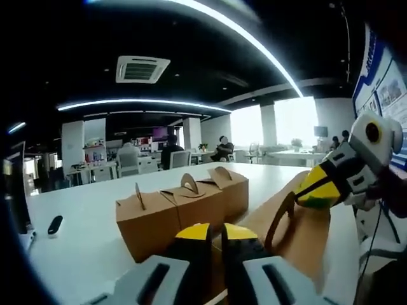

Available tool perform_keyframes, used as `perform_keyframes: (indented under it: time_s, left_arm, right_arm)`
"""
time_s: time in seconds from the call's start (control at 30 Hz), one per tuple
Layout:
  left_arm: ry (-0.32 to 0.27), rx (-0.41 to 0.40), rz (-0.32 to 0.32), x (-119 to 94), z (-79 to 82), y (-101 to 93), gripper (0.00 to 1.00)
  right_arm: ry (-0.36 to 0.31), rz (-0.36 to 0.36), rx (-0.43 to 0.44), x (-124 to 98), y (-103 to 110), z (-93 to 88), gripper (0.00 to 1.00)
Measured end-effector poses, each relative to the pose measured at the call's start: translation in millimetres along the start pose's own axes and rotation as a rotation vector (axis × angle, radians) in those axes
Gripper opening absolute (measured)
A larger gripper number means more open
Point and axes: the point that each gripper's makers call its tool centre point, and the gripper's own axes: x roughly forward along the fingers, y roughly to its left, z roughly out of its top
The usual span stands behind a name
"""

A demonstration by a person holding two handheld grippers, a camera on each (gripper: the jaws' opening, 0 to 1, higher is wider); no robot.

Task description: Pick up one paper box from the group, open the paper box, and remove the item inside

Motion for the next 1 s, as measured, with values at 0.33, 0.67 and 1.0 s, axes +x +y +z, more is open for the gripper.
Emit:
perform_keyframes:
  time_s: [0.33,0.67,1.0]
  left_arm:
    - [0.011,0.001,0.001,5,0.0,-0.2,0.10]
    - [0.014,0.000,-0.004,9,0.9,-4.8,0.10]
    - [0.010,0.000,-0.003,8,0.8,-5.0,0.10]
  right_arm:
    - [-0.113,0.029,-0.067,-6,5,6.5,0.02]
    - [-0.093,-0.026,-0.055,-7,-2,-2.3,0.03]
    - [-0.012,-0.047,-0.048,0,-6,-14.5,0.25]
